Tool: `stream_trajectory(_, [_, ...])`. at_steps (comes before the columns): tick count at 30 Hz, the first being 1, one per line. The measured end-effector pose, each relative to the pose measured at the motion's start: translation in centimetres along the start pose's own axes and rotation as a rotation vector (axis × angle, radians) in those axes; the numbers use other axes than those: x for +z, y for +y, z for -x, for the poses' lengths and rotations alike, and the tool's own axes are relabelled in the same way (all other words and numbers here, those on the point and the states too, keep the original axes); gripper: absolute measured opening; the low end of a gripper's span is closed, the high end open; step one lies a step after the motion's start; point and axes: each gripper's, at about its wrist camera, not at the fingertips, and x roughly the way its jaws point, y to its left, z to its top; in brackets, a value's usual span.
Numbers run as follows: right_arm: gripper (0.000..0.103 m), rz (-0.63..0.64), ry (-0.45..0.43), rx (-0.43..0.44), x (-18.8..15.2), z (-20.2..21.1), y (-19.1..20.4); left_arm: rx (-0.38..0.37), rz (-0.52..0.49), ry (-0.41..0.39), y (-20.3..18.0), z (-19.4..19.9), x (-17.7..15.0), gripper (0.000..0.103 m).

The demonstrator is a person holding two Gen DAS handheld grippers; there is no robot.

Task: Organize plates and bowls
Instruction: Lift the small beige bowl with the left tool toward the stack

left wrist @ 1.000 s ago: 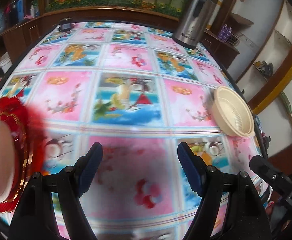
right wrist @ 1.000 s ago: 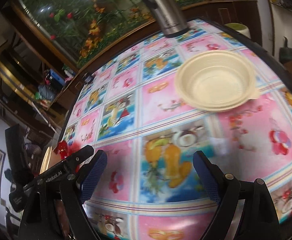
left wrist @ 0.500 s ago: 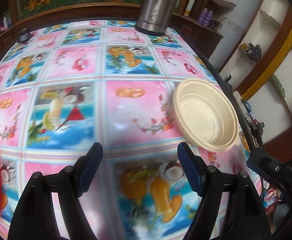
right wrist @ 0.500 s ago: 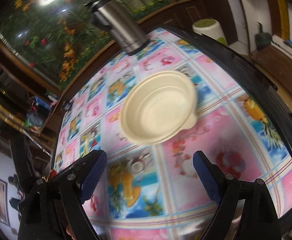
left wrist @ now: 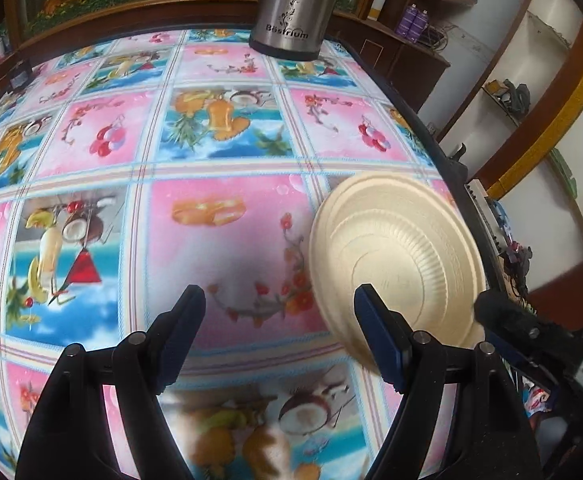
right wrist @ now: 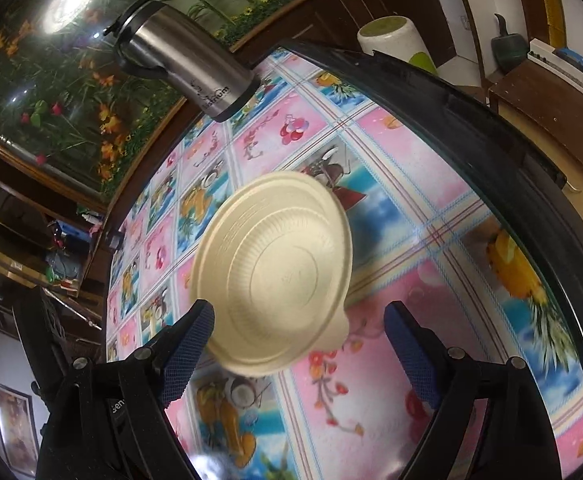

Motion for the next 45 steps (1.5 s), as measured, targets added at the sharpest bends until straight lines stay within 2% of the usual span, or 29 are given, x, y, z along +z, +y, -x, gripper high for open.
stream_trajectory(7, [0.079,0.018,0.008,-0.027,0.9,-1.1,0.3,0.006,0.002,0.005,-0.5,-0.8,0.8,0.076])
stream_trajectory(11, [0.064,0.009,0.024,-0.047,1.3,-1.7,-0.2,0.007,0.001,0.007,-0.8,-1.1,0.9,0.076])
stream_trajectory(15, [0.056,0.006,0.034,-0.049,1.4,-2.3,-0.4,0.023,-0.005,0.009,-1.1,-1.5,0.8,0.076])
stream_trajectory(22, [0.044,0.011,0.038,-0.065,1.4,-2.5,-0.6,0.048,0.000,0.045,-0.8,-2.7,0.5,0.055])
stream_trajectory(23, [0.039,0.013,0.040,-0.067,1.4,-2.5,-0.6,0.046,0.002,0.049,-0.8,-2.8,0.5,0.052])
stream_trajectory(24, [0.034,0.015,0.042,-0.070,1.4,-2.6,-0.6,0.050,0.001,0.049,-0.7,-2.9,0.5,0.046])
stream_trajectory(25, [0.032,0.017,0.043,-0.074,1.4,-2.7,-0.6,0.056,-0.004,0.050,-0.7,-3.0,0.4,0.036])
stream_trajectory(27, [0.023,0.029,0.052,-0.076,1.2,-2.9,-0.5,0.059,-0.016,0.062,-0.8,-3.2,0.3,0.023])
stream_trajectory(31, [0.014,0.059,0.054,-0.068,0.7,-2.9,0.3,0.044,-0.032,0.061,-1.1,-3.0,0.0,0.013])
stream_trajectory(45, [0.013,0.124,0.051,-0.047,-1.1,-2.2,3.2,0.040,-0.005,0.025,1.5,-0.3,-1.0,0.012])
